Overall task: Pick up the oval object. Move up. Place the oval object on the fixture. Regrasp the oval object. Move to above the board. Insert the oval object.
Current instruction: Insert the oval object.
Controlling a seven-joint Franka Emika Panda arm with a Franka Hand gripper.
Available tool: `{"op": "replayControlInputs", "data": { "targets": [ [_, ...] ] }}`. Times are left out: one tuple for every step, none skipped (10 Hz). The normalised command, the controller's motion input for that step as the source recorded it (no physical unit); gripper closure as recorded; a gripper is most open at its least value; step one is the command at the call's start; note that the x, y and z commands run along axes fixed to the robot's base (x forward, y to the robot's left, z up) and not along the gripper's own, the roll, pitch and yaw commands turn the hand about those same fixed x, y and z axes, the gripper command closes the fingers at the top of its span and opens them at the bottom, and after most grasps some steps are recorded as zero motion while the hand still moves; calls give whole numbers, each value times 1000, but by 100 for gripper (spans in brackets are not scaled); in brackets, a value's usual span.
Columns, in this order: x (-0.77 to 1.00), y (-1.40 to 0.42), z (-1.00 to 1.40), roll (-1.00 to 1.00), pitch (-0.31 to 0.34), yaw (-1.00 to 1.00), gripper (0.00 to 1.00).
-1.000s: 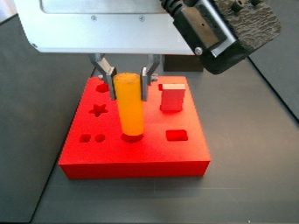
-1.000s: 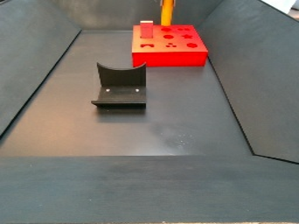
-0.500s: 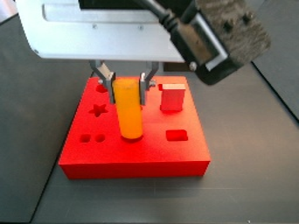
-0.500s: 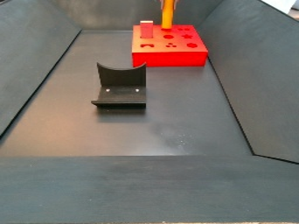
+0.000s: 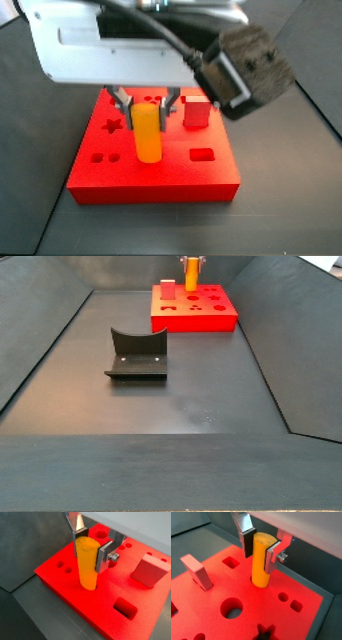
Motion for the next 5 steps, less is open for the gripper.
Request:
{"op": "replayControlInputs", "data": {
  "targets": [
    [46, 0, -463, 0, 0, -11, 100],
    [117, 0, -434, 0, 0, -31, 100],
    [120, -3, -323, 0, 0, -37, 100],
    [51, 0, -51, -47, 0, -11, 100],
    [14, 0, 0, 0, 19, 0, 100]
  ]
}}
